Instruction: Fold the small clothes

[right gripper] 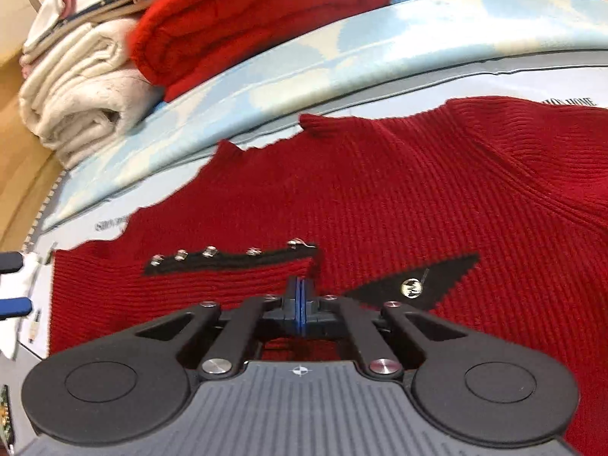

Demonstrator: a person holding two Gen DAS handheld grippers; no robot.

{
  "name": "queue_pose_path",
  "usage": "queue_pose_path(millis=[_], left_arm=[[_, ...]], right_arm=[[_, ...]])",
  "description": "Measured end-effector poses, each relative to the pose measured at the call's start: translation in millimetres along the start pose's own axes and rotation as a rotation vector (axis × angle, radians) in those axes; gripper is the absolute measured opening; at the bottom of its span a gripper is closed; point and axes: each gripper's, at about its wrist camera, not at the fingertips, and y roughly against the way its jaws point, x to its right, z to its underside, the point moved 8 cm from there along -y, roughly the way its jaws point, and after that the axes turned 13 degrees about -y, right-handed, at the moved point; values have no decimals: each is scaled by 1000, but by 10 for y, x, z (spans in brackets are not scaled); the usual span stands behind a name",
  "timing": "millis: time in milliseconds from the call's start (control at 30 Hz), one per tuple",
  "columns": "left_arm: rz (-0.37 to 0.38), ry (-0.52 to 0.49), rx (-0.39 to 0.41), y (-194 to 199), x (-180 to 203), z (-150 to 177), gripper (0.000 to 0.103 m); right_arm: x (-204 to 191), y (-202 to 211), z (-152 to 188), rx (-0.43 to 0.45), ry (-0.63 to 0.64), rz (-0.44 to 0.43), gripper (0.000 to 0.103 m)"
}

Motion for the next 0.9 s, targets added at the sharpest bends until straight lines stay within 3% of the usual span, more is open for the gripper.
queue_pose_path(millis=[233, 367, 433, 567, 600, 633, 700, 900], left_arm=[[4, 5, 5, 24, -15, -28, 50], [5, 9, 3, 20, -17, -26, 50], [3, 13, 3, 22, -27, -29, 50], [1, 15, 0, 6, -10, -21, 50], [2, 16, -1, 2, -5, -20, 50], [2, 16, -2, -1, -4, -19, 50], [3, 15, -2, -4, -6, -23, 50], [-3, 16, -3, -1, -65, -42, 50]], right_arm=[[-246, 414, -328, 140, 4, -88, 0], [-258, 688, -577, 221, -11, -88, 0], [-175, 712, -641, 215, -32, -60, 0], [120, 403, -505, 111, -69, 44, 6], [187, 311, -429, 89, -80, 60, 19], [253, 204, -362, 67, -89, 79, 40], [308, 83, -238, 47, -78, 109, 55], [146, -117, -8, 51, 32, 112, 61]])
